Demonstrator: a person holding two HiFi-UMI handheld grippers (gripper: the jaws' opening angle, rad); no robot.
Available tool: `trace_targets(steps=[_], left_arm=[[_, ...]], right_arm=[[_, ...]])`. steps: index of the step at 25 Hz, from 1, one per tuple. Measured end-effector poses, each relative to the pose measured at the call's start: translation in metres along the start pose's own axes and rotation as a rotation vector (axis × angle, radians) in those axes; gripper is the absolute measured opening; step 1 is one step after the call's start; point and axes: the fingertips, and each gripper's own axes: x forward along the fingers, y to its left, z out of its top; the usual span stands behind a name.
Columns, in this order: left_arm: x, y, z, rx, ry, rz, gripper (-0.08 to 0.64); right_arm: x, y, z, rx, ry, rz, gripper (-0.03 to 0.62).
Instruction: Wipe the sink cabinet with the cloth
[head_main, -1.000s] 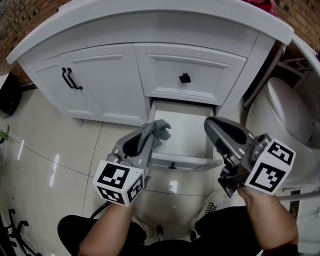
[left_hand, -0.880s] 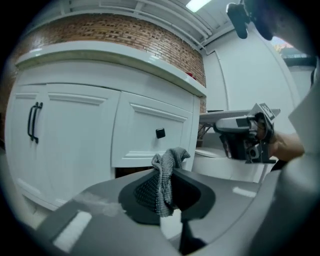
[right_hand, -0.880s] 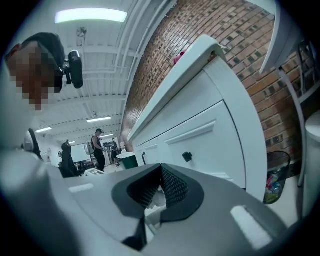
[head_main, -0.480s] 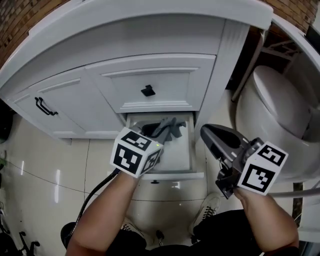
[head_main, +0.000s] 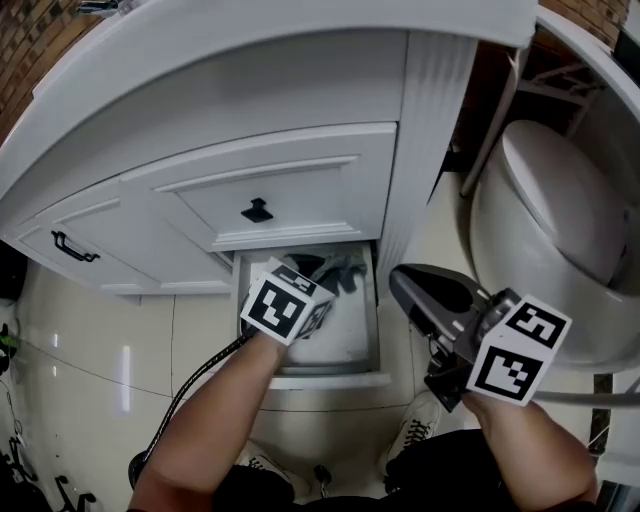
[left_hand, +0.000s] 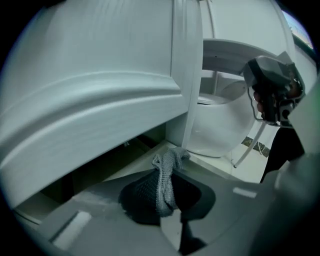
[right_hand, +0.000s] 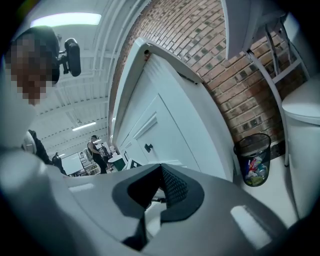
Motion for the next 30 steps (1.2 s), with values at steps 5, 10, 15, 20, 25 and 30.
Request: trace_targets(steps=[5,10,15,20,25,30], left_arm=[[0.017,0.005,-0.006,-0.002,0.053,-0.009,0.040],[0.023,0.006,-0.013,0.001,0.083,-0.010,0.040],[0.018,0.017,-0.019,-0.026,0.087,0.008,0.040],[0.002,0.037,-0.034,-0.012,0.137,0.047,0.040],[-0.024,0.057,-0.042,-0.046,0.147,0.085,0.040],[-0.048,0.071,-0.059,-0.042,0.180,0.122,0.038]], right_arm=[[0.012,-0.017,-0.014,0.008,0.063,-0.017,0.006],[0.029,-0.018,-0.020,0.001,0.096,-0.003,0.006],[0.036,-0.019,-0.022,0.005,0.104,-0.002,0.006],[0.039,-0.014,-0.020,0.000,0.100,0.008,0.006],[0.042,-0.010,-0.025,-0.001,0.116,0.016,0.006],[0.042,-0.007,-0.025,-0.009,0.117,0.022,0.006]])
